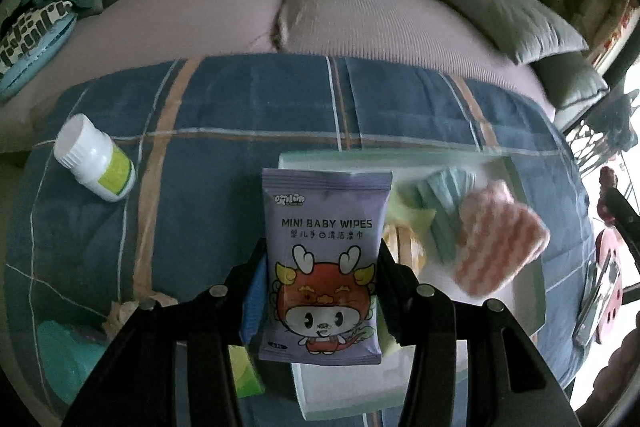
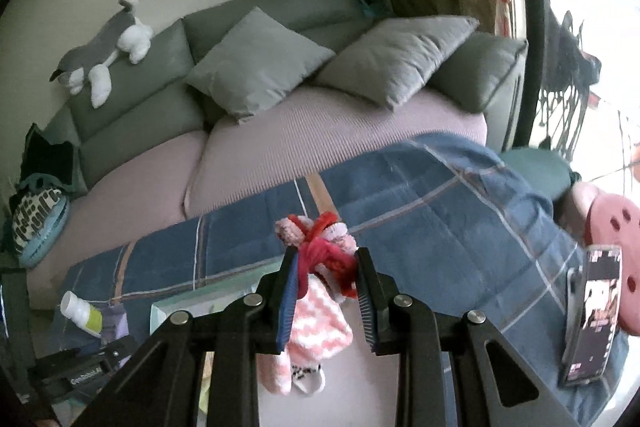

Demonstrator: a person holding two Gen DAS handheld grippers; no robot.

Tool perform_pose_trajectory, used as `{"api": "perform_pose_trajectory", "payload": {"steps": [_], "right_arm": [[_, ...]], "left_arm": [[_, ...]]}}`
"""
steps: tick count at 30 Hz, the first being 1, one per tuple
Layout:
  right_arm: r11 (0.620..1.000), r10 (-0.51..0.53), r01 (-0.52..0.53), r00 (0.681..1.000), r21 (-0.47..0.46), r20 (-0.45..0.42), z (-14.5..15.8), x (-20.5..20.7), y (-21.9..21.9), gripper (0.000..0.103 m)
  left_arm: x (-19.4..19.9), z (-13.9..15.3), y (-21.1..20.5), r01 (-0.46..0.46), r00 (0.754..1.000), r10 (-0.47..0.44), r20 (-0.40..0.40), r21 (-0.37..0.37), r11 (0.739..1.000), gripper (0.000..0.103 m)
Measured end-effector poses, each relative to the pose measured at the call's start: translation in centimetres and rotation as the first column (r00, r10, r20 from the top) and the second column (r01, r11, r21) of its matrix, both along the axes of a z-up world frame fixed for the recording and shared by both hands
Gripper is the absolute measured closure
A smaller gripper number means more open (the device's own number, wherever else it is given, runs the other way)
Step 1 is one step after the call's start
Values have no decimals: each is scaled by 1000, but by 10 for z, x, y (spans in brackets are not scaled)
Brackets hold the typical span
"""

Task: Organize soft objects
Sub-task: 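Carry the wipes pack over the tray while the right tool drops the red toy in it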

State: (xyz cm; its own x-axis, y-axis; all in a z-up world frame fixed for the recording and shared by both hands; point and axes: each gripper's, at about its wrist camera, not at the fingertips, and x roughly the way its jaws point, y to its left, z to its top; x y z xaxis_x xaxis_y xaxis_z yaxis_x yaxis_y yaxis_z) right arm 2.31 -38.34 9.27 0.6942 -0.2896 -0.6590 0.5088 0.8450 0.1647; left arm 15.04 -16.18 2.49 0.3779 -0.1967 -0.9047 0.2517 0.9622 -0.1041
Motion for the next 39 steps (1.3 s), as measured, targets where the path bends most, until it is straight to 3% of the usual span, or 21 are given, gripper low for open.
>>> {"api": "perform_pose_trajectory", "payload": {"steps": [17, 27, 39], "right_arm": [[993, -25, 47, 979, 107, -202, -56, -27, 1, 74], [985, 39, 28, 922, 169, -385, -113, -10, 0, 74], [988, 56, 10, 905, 153, -422, -119, -1, 5, 71]], "left_arm": [[-25, -28, -8, 24, 999, -21, -49, 63, 998, 53], [-25, -49, -18, 45, 994, -35, -102, 92, 995, 52], [-25, -67, -32, 80, 987, -62, -148, 120, 990, 52]]}}
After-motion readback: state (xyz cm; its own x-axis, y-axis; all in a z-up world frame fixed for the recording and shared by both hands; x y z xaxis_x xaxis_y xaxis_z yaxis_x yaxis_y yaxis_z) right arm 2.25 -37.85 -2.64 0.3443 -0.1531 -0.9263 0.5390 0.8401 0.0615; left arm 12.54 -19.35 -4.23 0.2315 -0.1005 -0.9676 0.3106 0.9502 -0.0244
